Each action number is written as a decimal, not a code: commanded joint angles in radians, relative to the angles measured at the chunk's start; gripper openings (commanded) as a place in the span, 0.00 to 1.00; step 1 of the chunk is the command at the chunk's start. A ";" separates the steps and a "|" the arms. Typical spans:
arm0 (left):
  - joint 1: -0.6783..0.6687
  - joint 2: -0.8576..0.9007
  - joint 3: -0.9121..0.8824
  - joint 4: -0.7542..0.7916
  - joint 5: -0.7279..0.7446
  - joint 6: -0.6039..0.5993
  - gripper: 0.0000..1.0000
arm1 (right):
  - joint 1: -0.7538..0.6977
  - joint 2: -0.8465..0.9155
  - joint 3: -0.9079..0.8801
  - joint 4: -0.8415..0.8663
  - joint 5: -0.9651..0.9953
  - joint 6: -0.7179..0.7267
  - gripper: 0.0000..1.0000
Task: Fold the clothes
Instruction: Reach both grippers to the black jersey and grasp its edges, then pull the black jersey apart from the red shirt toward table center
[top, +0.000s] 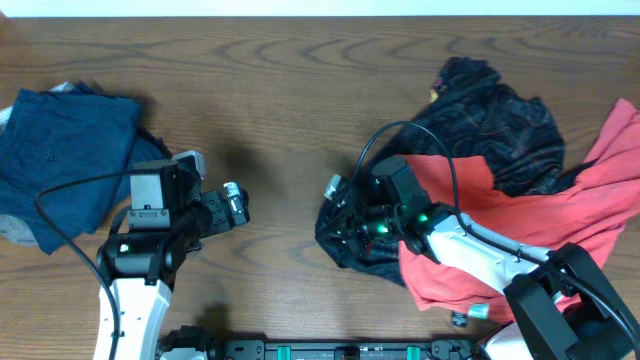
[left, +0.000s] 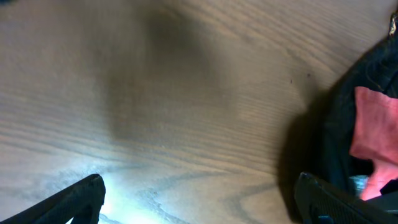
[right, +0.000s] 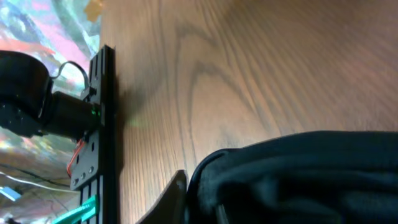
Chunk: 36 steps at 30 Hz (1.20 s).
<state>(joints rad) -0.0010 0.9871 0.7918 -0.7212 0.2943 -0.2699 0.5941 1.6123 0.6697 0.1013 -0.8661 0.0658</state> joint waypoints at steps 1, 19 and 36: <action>-0.001 0.035 0.015 0.001 0.056 -0.050 0.98 | -0.016 -0.009 0.025 -0.009 0.104 0.130 0.36; -0.471 0.407 0.014 0.155 0.121 -0.134 0.98 | -0.319 -0.375 0.119 -0.777 0.706 0.140 0.99; -0.515 0.685 0.015 0.245 0.144 -0.236 0.21 | -0.240 -0.153 0.113 -0.735 0.720 0.182 0.60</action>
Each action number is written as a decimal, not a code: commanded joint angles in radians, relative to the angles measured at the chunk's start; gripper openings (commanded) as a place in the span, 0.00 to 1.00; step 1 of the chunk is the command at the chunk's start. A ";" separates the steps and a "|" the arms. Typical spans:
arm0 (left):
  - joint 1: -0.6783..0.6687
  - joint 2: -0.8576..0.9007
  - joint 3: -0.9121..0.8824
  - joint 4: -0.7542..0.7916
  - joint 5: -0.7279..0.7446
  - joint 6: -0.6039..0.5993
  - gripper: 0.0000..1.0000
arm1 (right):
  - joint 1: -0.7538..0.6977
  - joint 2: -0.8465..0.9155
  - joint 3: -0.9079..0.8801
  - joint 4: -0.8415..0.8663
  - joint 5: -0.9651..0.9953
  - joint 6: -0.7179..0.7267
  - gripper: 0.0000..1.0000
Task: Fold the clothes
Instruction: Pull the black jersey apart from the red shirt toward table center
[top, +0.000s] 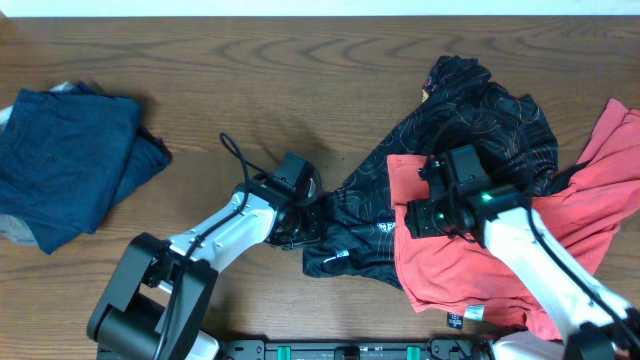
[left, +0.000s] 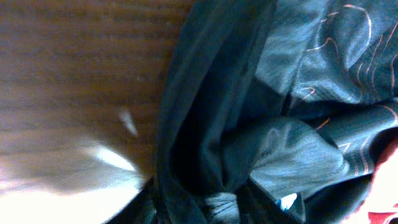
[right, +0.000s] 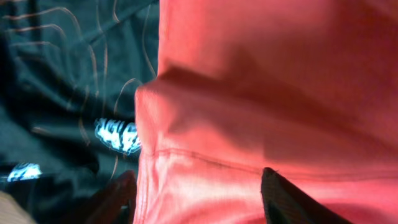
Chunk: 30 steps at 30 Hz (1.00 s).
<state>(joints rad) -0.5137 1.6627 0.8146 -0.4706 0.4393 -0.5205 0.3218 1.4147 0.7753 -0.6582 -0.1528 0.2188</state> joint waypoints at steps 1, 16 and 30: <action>-0.002 0.008 -0.008 -0.006 -0.001 0.022 0.19 | 0.043 0.059 0.008 0.042 0.007 0.037 0.59; 0.043 -0.088 -0.008 -0.011 -0.005 0.088 0.06 | 0.088 0.116 0.012 0.013 0.342 0.285 0.01; 0.488 -0.333 0.032 0.019 -0.149 0.135 0.06 | -0.532 -0.264 0.079 -0.346 0.700 0.397 0.01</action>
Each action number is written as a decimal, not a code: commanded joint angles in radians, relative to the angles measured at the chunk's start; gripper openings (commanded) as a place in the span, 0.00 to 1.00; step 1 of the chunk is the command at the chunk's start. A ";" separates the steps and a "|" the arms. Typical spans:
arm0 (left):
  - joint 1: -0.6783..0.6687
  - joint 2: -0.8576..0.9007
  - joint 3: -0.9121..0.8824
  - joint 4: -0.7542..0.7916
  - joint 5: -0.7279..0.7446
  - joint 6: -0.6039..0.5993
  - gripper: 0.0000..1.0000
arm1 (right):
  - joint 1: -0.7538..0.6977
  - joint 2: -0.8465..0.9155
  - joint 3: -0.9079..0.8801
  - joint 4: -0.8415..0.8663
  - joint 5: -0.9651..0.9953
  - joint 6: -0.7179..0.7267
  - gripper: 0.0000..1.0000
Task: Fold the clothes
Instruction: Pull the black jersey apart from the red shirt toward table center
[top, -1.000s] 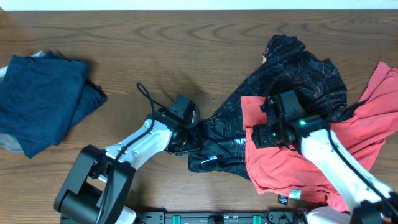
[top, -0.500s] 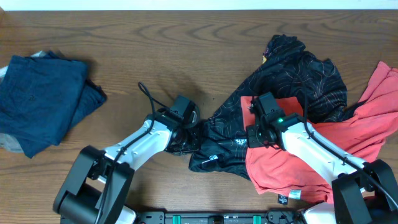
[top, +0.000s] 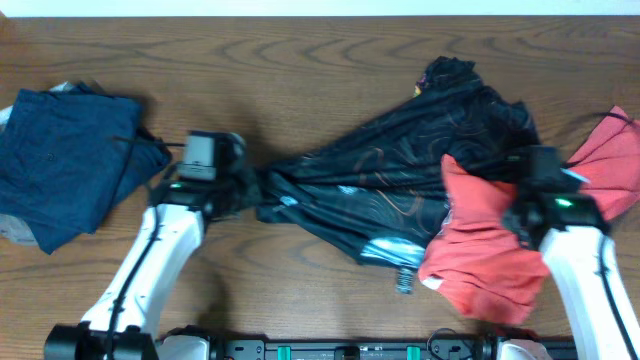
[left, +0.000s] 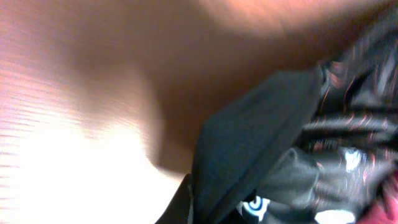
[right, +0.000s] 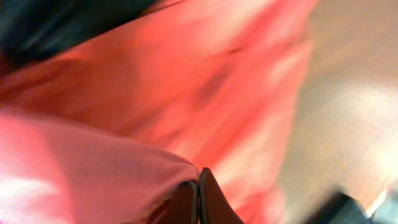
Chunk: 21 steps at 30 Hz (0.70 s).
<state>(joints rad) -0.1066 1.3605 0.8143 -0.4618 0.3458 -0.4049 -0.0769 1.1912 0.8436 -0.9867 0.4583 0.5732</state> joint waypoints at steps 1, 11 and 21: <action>0.108 -0.037 0.043 0.019 -0.055 0.019 0.06 | -0.188 -0.050 0.010 -0.023 0.081 0.052 0.01; 0.220 -0.042 0.204 0.116 -0.055 0.019 0.06 | -0.521 -0.073 0.010 0.022 -0.163 0.017 0.03; 0.219 -0.041 0.264 0.204 -0.056 0.019 0.56 | -0.481 -0.073 0.010 0.121 -0.415 -0.147 0.29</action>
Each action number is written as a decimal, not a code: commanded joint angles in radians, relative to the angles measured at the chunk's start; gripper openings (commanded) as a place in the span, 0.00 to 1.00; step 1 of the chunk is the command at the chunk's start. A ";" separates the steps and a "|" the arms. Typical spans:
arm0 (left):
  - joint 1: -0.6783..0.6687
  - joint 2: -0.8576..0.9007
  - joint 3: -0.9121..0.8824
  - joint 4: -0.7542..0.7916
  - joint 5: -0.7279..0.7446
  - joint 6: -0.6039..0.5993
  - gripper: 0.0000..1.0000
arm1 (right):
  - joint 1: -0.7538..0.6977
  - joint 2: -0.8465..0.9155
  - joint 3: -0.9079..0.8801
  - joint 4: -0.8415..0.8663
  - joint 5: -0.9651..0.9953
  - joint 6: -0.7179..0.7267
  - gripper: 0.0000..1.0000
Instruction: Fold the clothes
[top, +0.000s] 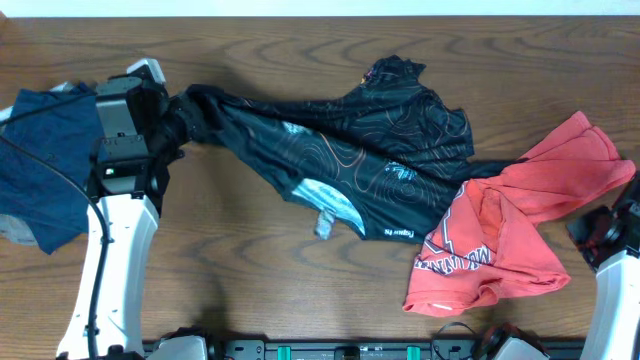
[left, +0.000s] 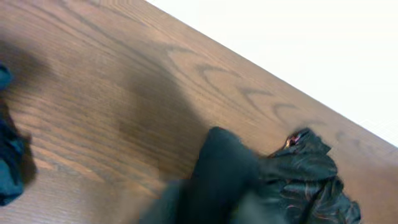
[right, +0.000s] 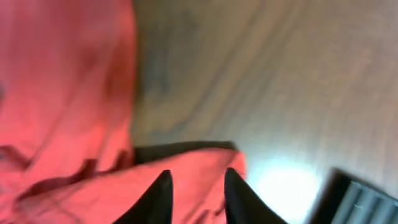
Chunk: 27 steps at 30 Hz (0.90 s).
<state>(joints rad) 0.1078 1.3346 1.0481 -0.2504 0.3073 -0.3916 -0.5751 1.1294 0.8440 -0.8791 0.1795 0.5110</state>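
A black patterned shirt (top: 350, 150) lies stretched across the middle of the table, its left end bunched up and raised. My left gripper (top: 178, 118) is shut on that end; in the left wrist view the dark cloth (left: 236, 180) hides the fingers. A red shirt (top: 500, 240) lies flat at the right, overlapping the black shirt's right end. My right gripper (top: 585, 228) hovers at the red shirt's right edge, open. In the right wrist view both fingertips (right: 160, 190) stand apart over the red cloth (right: 62, 93).
A pile of folded blue clothes (top: 45, 160) sits at the far left, just beside my left arm, and its edge (left: 5, 168) shows in the left wrist view. Bare wooden table (top: 230, 290) lies in front of the shirts. The table's back edge (left: 261, 74) is near.
My left gripper has moved back and left with the black shirt's end, and the shirt now lies further left. My right gripper has let go of the red shirt and stands open at the right.
At first my right gripper held the black shirt's edge at the centre while the left was open over bare wood. Then the left was at that edge and the right open over the red shirt. Later each held its shirt, apart. Now the shirts lie spread out.
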 joint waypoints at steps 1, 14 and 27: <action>0.004 -0.015 0.031 -0.032 -0.017 0.006 0.71 | 0.025 -0.011 0.010 0.023 -0.188 -0.122 0.29; -0.299 0.059 -0.008 -0.502 0.124 -0.011 0.98 | 0.333 0.092 0.004 0.003 -0.313 -0.298 0.54; -0.710 0.382 -0.011 -0.408 0.127 -0.205 0.98 | 0.403 0.324 -0.021 0.021 -0.289 -0.287 0.64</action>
<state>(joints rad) -0.5583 1.6619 1.0523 -0.6773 0.4259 -0.5224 -0.1825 1.4223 0.8307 -0.8654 -0.1299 0.2264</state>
